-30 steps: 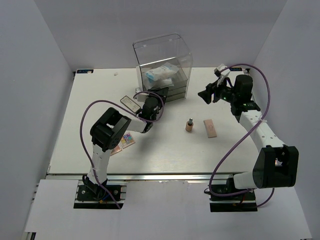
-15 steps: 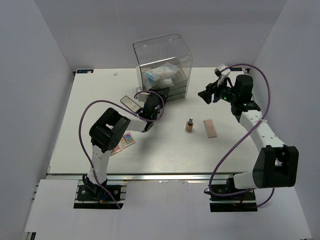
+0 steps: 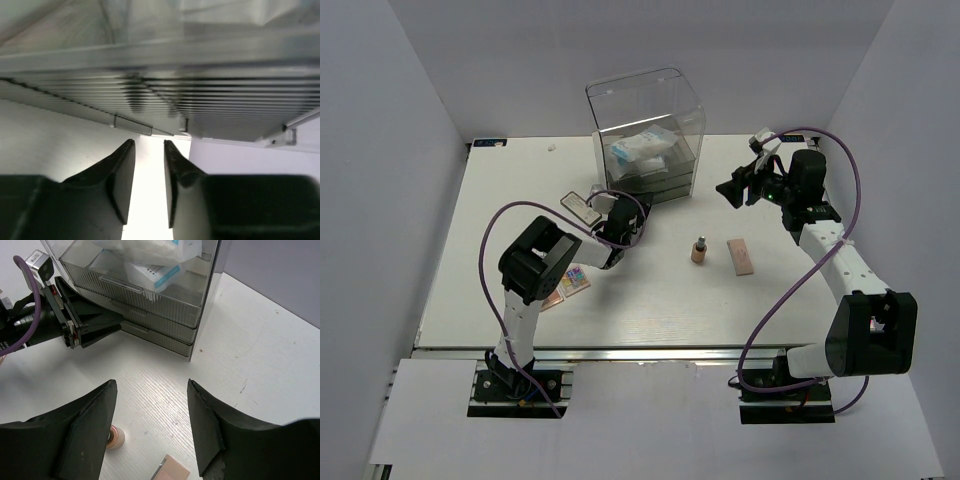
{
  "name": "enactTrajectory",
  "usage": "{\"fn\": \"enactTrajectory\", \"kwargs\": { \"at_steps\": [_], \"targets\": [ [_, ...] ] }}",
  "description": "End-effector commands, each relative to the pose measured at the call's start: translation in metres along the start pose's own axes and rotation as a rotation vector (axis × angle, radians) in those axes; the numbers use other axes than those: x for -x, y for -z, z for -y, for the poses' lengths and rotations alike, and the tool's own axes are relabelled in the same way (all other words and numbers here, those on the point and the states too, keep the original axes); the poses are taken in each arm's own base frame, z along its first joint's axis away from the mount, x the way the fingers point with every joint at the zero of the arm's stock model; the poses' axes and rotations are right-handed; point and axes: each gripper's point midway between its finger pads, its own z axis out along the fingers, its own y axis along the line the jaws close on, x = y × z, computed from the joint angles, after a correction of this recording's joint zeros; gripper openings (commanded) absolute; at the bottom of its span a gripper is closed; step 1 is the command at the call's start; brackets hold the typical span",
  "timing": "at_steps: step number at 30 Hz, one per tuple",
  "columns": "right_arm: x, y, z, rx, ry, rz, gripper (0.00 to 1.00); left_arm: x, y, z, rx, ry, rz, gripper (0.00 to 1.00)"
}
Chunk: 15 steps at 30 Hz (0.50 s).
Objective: Organize the makeup
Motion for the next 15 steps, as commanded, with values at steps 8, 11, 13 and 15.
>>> {"fn": "enactTrajectory", "kwargs": {
  "at_steps": [8,11,13,15],
  "targets": [
    [0.013,0.003,-0.001,0.007,0.038,0.045,0.64,0.007,0.0,0.035,-0.084,0.028,0.015,0.48],
    [0.011,0.004,0.0,0.003,0.037,0.042,0.64,0.005,0.002,0.035,-0.1,0.031,0.005,0.36],
    [0.01,0.004,-0.001,0.004,0.036,0.041,0.64,0.005,0.004,0.036,-0.112,0.037,0.001,0.2],
    [0.009,0.004,-0.001,0.006,0.035,0.04,0.64,0.005,0.006,0.036,-0.127,0.041,-0.005,0.14]
  ]
}}
